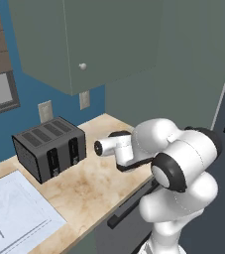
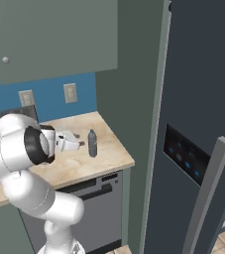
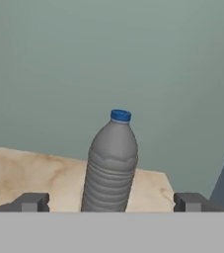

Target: Take the bottled waters from the counter and place them in the freezer to freeze. Close the freezer door after placing the bottles.

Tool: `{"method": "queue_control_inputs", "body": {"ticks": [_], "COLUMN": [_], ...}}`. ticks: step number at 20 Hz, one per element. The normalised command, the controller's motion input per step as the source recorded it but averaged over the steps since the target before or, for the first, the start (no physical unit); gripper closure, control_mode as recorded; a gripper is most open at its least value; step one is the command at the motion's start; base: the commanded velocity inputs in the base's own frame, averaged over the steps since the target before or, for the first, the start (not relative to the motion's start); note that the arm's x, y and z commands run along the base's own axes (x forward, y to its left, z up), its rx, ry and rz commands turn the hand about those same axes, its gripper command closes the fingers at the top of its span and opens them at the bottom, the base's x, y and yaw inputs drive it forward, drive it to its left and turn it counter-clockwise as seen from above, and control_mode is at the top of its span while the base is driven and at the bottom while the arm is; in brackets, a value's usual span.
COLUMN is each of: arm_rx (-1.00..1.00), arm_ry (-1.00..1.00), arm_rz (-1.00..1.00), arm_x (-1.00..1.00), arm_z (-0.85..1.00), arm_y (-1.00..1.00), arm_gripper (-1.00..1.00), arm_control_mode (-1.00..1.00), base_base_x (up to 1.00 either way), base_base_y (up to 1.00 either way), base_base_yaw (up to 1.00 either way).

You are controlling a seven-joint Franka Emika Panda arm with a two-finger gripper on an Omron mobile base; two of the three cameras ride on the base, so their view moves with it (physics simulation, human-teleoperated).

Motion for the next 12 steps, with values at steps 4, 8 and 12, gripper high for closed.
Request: {"method": "queue_control_inputs", "body": {"ticks": [4,8,12], "arm_rx": [-0.11,-0.06,-0.03], "arm_ry": [0.04,0.0,0.0], "arm_rz": [-0.03,-0.03,-0.04], "arm_x": [0.0,-0.02,0.0], "arm_z": [-0.3,-0.23,-0.21], "arm_y": [0.0,0.0,0.0], "arm_gripper": [-1.0,-1.0,-1.0], "arm_control_mode": [-1.0,-1.0,-1.0], "base_base_x": [0.0,0.0,0.0], "base_base_y": [0.0,0.0,0.0], "base_base_yaw": [0.0,0.0,0.0]}}
